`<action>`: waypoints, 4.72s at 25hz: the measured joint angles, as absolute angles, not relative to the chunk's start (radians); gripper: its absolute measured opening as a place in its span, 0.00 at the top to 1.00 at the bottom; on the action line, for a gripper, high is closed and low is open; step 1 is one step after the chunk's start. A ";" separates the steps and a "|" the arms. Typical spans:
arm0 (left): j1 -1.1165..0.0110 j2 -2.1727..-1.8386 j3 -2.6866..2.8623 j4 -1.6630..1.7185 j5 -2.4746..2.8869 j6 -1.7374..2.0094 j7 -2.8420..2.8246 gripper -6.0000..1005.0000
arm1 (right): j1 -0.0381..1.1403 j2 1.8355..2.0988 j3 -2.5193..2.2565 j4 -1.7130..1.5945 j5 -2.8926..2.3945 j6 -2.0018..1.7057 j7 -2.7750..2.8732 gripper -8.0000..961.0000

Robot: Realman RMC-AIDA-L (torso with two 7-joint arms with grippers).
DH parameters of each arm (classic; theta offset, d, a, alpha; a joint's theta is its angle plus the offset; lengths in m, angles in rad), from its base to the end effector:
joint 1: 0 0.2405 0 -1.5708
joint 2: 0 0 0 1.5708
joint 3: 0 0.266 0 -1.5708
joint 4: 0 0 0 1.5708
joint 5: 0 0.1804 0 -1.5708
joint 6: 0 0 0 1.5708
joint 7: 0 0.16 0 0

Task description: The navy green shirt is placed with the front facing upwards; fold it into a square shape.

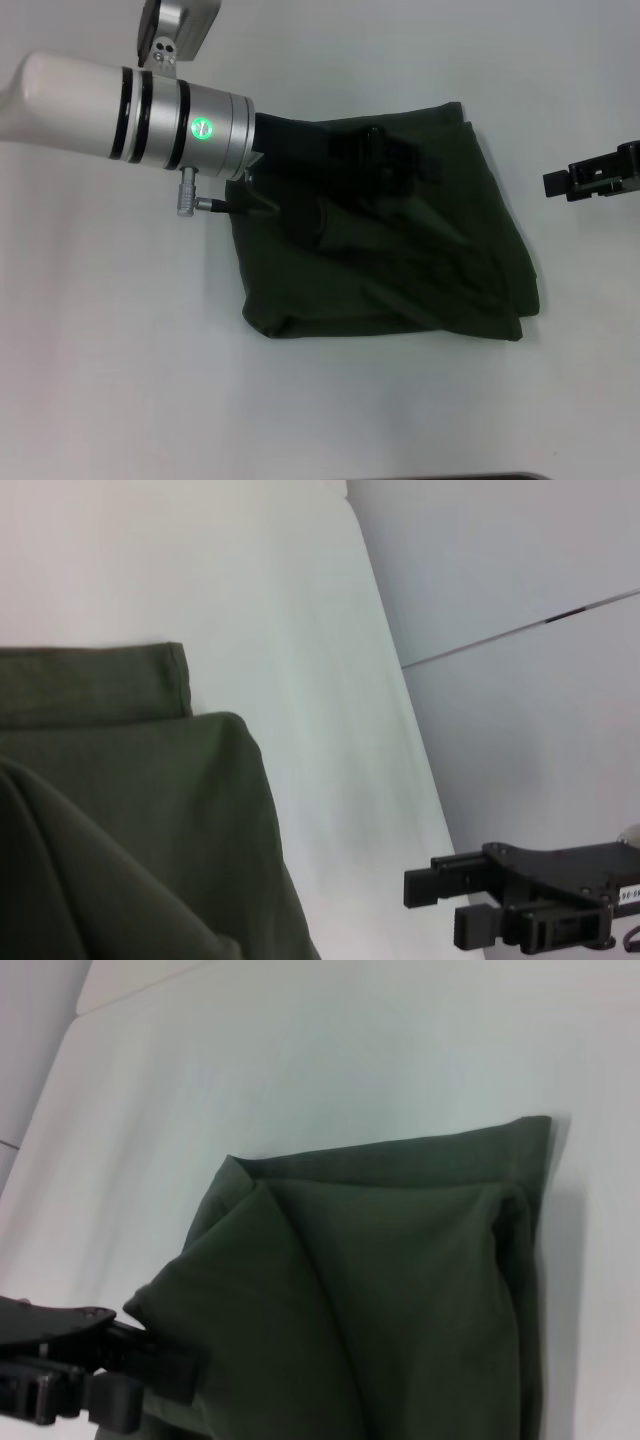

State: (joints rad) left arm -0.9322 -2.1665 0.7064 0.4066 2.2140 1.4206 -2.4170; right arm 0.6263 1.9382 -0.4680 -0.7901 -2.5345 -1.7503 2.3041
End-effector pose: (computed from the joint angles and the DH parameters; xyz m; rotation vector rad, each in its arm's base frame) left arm -0.1393 0.3422 -0.1071 2.3353 1.7498 0.4301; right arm 0.2925 0.3200 0.0498 -2.3765 1.7933 0.2232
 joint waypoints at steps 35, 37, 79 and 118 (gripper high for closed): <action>-0.632 -2.018 0.815 0.996 2.376 1.754 -2.486 0.10 | 0.935 1.997 -0.802 -0.807 -2.460 -1.673 2.569 0.40; -0.634 -2.018 0.814 0.993 2.379 1.750 -2.486 0.10 | 0.945 2.009 -0.802 -0.807 -2.449 -1.675 2.570 0.40; -0.640 -1.984 0.683 0.980 2.453 1.613 -2.554 0.10 | 0.826 1.960 -0.933 -0.817 -2.239 -1.579 2.654 0.41; -0.663 -1.992 0.683 0.979 2.451 1.617 -2.553 0.10 | 0.767 1.966 -0.827 -0.983 -2.427 -1.584 2.727 0.41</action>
